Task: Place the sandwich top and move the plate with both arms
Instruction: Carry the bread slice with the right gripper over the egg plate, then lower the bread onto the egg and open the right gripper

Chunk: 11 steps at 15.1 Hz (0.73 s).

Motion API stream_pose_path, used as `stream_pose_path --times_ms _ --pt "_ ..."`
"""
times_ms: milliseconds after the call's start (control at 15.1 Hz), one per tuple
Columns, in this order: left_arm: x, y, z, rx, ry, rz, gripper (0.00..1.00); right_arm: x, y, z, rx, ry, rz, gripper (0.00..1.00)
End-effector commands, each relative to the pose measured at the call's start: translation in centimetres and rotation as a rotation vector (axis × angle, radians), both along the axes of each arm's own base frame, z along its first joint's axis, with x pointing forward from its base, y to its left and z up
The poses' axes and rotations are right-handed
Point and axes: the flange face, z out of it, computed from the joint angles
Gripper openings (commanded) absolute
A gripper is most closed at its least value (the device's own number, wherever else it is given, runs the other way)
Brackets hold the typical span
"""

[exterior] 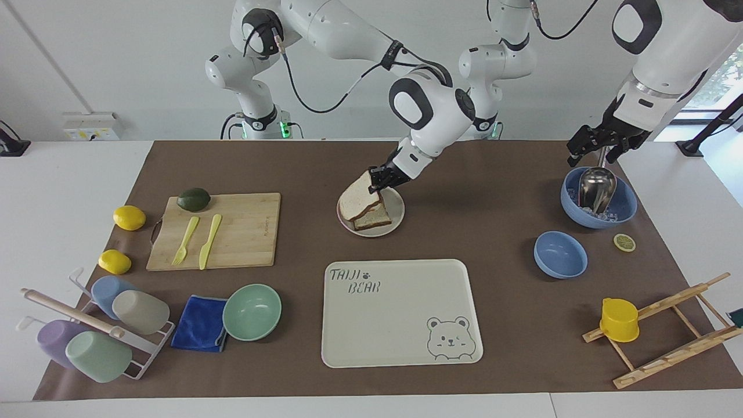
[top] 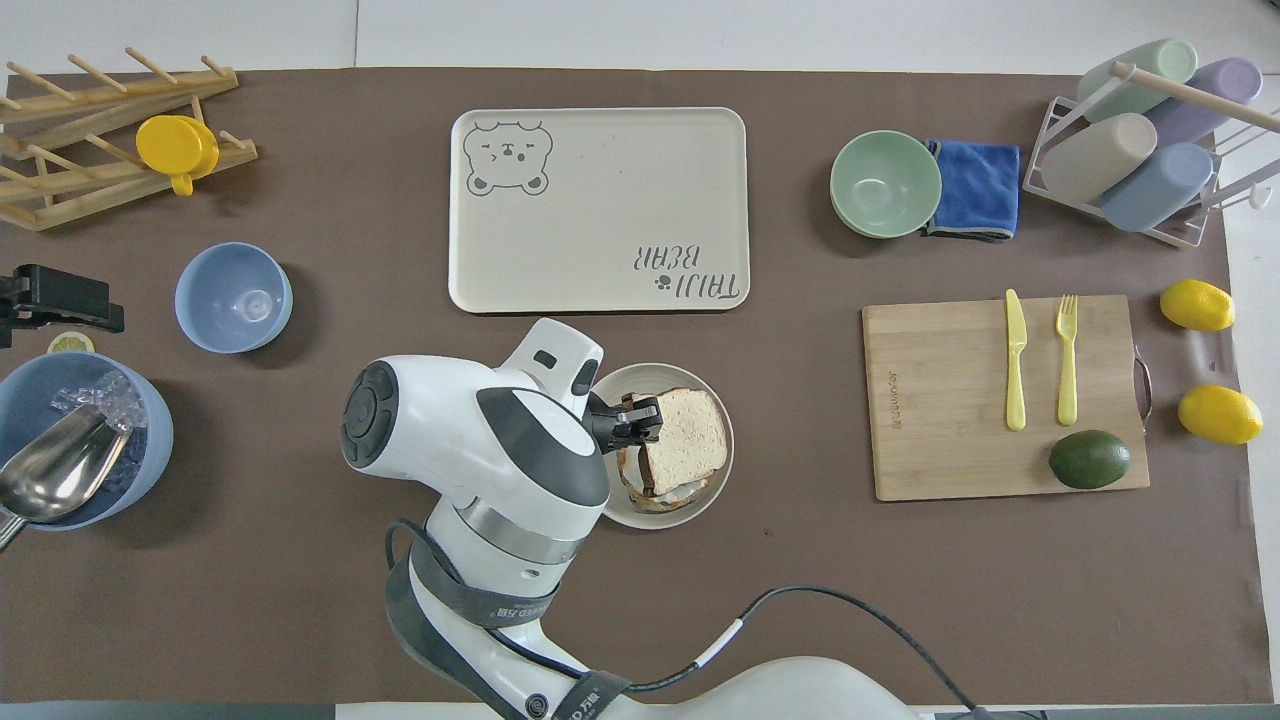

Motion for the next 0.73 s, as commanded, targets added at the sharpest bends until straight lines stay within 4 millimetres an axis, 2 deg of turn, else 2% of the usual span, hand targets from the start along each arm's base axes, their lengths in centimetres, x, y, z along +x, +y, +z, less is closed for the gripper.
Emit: stream_pose_path --times_ms 0,199,397,463,529,662 --pt "-0.4 0.3 -0.1 0.001 -0.005 -0.007 1.0 -1.7 -0.5 -0.7 0.047 -0.012 -0.029 0.0" --pt "-0.5 0.3 -0.1 0.001 -0.005 -0.008 1.0 -2.7 0.0 -1.6 0.093 -0.036 -0.061 0.0" --pt "-0.6 0.2 -0.1 0.001 -0.003 -0.008 1.0 -2.7 0.3 -1.7 0.126 -0.065 -0.097 0.0" --pt "-0.6 0.3 -0.1 0.001 -0.003 -0.005 1.0 -2.5 0.2 -1.9 0.137 -0.062 -0.109 0.33" --pt "-0.6 0.3 -0.1 0.001 -0.003 -0.004 1.0 -2.2 -0.1 -2.1 0.142 -0.062 -0.114 0.4" --pt "-0.6 0.3 -0.1 0.001 -0.003 -0.004 1.0 -2.0 0.0 -2.0 0.153 -0.067 -0.114 0.41"
